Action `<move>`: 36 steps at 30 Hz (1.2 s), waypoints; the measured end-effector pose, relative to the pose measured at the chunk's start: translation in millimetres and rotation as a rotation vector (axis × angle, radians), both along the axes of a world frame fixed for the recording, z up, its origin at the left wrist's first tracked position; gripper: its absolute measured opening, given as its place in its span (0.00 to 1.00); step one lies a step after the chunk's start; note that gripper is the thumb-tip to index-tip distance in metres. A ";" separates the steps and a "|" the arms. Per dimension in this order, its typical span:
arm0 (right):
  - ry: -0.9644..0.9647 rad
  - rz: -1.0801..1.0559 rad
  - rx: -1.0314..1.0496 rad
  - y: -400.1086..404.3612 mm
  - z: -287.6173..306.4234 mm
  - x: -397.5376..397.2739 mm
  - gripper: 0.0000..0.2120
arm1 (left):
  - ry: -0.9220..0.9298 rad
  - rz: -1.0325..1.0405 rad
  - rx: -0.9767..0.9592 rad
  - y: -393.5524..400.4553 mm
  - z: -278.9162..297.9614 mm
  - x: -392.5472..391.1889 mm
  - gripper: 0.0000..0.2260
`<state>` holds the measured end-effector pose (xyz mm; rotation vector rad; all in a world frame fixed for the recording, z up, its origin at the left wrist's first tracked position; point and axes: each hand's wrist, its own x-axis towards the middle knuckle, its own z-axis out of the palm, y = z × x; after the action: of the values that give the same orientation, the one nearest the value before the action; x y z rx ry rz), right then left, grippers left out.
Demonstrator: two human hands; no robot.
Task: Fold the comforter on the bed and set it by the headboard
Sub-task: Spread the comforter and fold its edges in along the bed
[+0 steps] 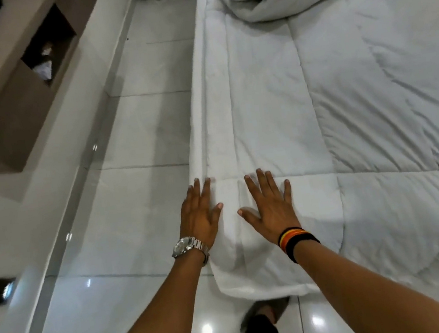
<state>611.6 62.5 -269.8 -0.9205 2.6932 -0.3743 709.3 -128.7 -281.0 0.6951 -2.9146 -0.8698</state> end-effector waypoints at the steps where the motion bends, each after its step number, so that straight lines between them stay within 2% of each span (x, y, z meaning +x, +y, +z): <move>1: -0.004 -0.048 -0.005 -5.4 1.9 -11.1 0.39 | -0.020 -0.064 -0.031 -9.9 4.5 -14.3 0.30; 6: -0.035 -0.270 0.001 -34.1 9.0 -55.0 0.41 | -0.063 -0.306 -0.142 -59.4 25.7 -86.9 0.29; 10: 0.046 -0.445 -0.039 -72.6 9.5 -95.0 0.40 | -0.018 -0.456 -0.235 -94.8 31.3 -163.7 0.27; 14: 0.003 -0.614 0.018 -96.5 -0.6 -124.5 0.44 | -0.002 -0.707 -0.326 -104.6 17.3 -237.6 0.28; 16: -0.049 -0.680 0.045 -98.0 -8.5 -126.2 0.47 | 0.013 -0.747 -0.368 -106.7 6.9 -265.5 0.30; 18: -0.060 -0.736 0.047 -101.0 -16.8 -119.9 0.48 | 0.048 -0.597 -0.228 -109.9 -3.5 -288.3 0.34; 20: -0.022 -0.783 0.041 -107.2 -20.5 -111.1 0.48 | 0.069 -0.220 0.165 -115.1 -4.9 -308.3 0.39; 22: -0.014 -0.871 0.064 -121.5 -21.0 -112.3 0.47 | -0.005 0.108 0.524 -118.6 2.0 -335.8 0.44; 25: -0.057 -0.975 0.096 -149.7 -16.2 -131.2 0.47 | -0.074 0.308 0.674 -127.6 15.1 -375.9 0.44; 27: -0.057 -1.019 0.101 -165.3 -12.2 -157.9 0.46 | -0.119 0.415 0.804 -142.4 25.3 -397.6 0.37; 29: -0.105 -1.041 0.130 -181.3 -10.5 -178.7 0.46 | -0.206 0.394 0.800 -165.8 29.1 -409.5 0.25; 31: -0.115 -1.052 0.169 -195.7 -11.7 -183.9 0.45 | -0.255 0.347 0.782 -191.4 24.3 -407.1 0.18; 34: -0.122 -1.088 0.176 -212.0 -10.8 -191.8 0.46 | -0.270 0.281 0.764 -211.1 17.9 -402.7 0.19; 36: -0.080 -1.110 0.157 -217.4 -7.2 -208.5 0.46 | -0.239 0.212 0.615 -209.3 14.3 -409.8 0.27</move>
<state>403.1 -154.8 -277.0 0.6937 2.8240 -0.3641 299.5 -337.9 -266.7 1.1810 -2.6657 -1.7823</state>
